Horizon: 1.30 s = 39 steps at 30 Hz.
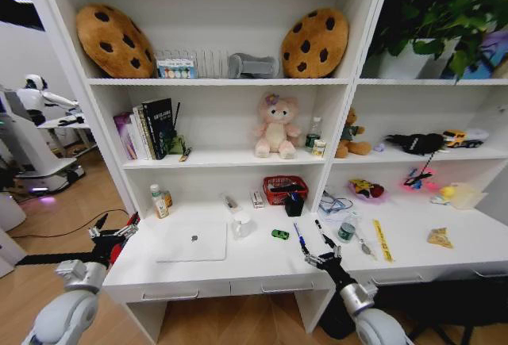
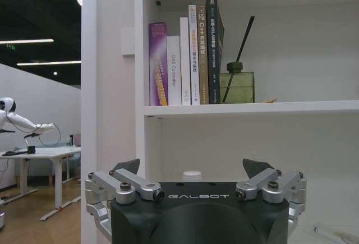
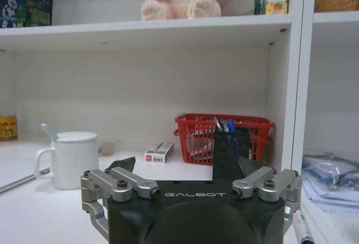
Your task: Organize the objects on the table.
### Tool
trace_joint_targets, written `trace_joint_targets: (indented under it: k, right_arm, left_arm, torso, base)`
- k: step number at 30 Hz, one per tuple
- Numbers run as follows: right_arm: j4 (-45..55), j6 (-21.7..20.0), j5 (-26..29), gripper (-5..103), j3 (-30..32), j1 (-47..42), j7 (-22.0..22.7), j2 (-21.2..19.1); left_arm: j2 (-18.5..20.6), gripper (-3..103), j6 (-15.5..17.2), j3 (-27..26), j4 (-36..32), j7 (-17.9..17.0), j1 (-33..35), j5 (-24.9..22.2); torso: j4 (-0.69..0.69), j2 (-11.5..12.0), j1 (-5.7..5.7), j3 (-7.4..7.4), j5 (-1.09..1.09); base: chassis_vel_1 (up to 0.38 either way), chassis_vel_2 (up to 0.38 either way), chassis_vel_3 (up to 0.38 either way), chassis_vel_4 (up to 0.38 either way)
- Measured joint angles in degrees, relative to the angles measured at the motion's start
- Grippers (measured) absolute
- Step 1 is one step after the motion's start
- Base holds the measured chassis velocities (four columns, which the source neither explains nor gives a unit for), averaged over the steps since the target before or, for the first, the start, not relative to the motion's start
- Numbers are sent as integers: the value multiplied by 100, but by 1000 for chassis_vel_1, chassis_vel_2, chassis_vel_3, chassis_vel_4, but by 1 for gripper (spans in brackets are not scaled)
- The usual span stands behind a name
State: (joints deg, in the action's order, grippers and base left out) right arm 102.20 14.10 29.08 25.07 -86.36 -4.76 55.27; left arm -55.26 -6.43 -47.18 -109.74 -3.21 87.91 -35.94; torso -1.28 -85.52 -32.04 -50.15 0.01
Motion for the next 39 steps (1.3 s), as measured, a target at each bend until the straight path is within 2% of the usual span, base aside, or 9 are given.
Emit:
trace_joint_targets:
  k: [5,13,31,39]
  right_arm:
    - [-324,-108,-10,100,-390,314,-168,-23]
    - [-842,-293,40,100,-985,897,-185,-17]
    - [-1078,-945,370,100,-1596,1823,115,-3]
    - [-1239,-1072,380,100,-1714,2042,232,58]
  left_arm:
    - [2,100,2,3,0,0,-2,2]
    - [5,100,4,5,0,0,-3,6]
    - [5,100,5,7,0,1,-4,7]
    - [5,100,5,7,1,1,-3,7]
  torso:
    - [0,0,0,0,-1]
    - [0,0,0,0,0]
    - [0,-1,0,0,-1]
    - [0,-1,0,0,-1]
  base:
    - [0,0,0,0]
    - [0,0,0,0]
    - [0,0,0,0]
    - [0,0,0,0]
